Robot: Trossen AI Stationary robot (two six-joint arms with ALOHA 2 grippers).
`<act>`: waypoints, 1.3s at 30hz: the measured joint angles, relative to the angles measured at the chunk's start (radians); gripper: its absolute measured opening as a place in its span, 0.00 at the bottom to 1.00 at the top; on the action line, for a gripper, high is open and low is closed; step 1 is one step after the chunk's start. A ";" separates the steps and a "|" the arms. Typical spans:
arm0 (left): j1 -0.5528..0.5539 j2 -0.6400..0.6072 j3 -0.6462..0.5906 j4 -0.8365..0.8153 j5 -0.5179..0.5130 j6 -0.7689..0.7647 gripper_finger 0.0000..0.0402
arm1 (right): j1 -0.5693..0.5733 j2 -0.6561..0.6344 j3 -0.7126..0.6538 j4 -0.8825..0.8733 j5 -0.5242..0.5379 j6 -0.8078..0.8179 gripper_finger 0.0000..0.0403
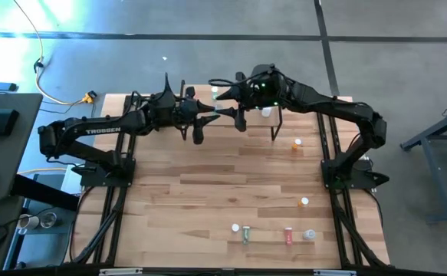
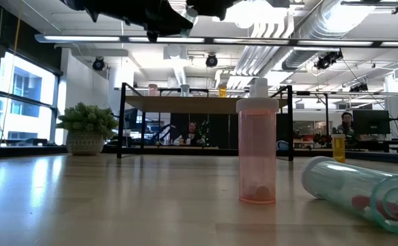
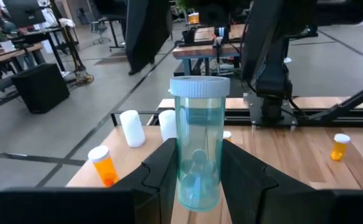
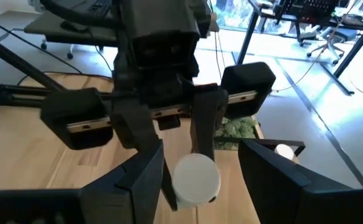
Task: Pick and place medicine bottles onto shelf by color
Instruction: Put the left blue pill bottle on the shelf aligned with the other blue pill bottle
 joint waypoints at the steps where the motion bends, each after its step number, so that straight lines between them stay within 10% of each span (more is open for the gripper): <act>1: 0.000 0.000 0.000 -0.001 0.000 0.000 0.24 | 0.000 0.005 0.000 0.001 0.003 0.000 0.50; 39: 0.000 0.000 0.000 -0.005 -0.013 -0.004 0.24 | 0.002 0.014 0.000 -0.065 0.022 0.089 0.26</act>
